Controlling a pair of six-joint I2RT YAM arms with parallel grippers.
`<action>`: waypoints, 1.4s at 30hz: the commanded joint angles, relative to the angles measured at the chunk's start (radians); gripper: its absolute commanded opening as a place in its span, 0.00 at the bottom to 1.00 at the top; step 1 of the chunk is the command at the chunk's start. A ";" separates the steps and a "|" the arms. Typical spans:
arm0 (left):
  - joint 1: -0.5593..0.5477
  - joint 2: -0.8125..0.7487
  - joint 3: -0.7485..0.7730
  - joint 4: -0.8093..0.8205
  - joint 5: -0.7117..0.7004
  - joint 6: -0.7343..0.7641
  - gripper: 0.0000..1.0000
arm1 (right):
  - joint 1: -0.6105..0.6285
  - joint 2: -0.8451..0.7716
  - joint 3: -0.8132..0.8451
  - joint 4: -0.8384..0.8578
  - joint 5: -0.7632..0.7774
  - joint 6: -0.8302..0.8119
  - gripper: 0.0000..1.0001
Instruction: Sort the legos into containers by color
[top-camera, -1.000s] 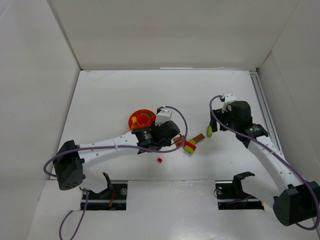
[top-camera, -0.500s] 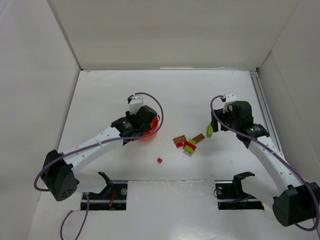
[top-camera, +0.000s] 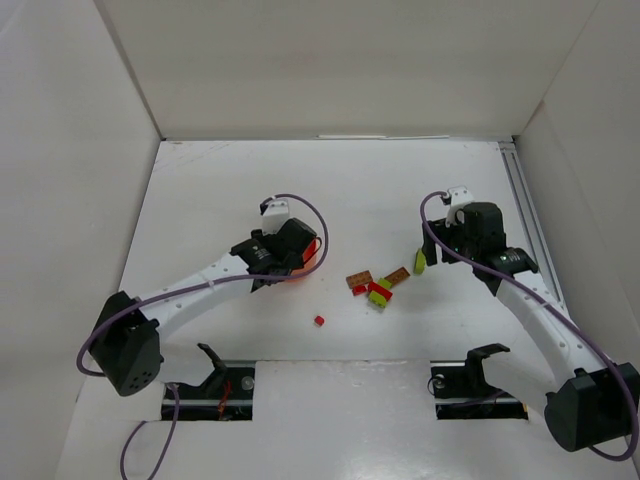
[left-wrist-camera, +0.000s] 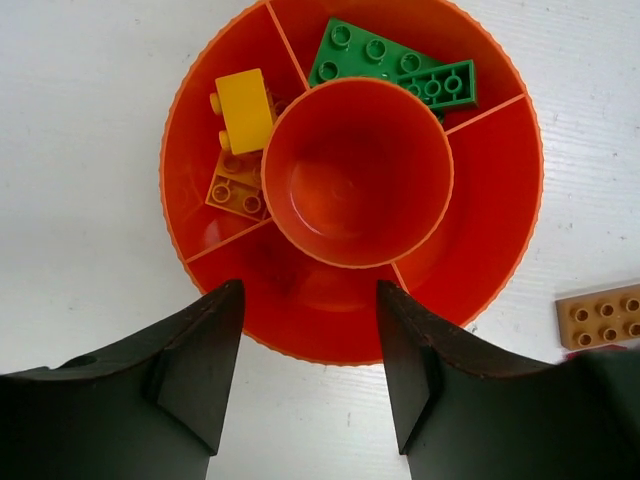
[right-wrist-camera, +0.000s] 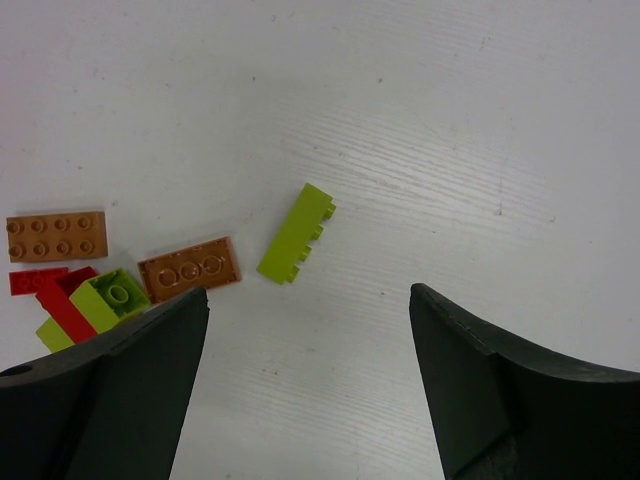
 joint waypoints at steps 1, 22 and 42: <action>0.004 -0.002 0.005 0.020 -0.017 0.003 0.52 | -0.005 -0.013 0.048 -0.002 0.000 -0.016 0.86; -0.349 -0.103 -0.171 0.135 0.315 -0.020 0.96 | 0.069 -0.035 0.028 0.053 -0.042 -0.025 0.94; -0.400 0.156 -0.191 0.198 0.234 -0.097 0.52 | 0.089 -0.026 0.028 0.062 -0.031 -0.025 0.94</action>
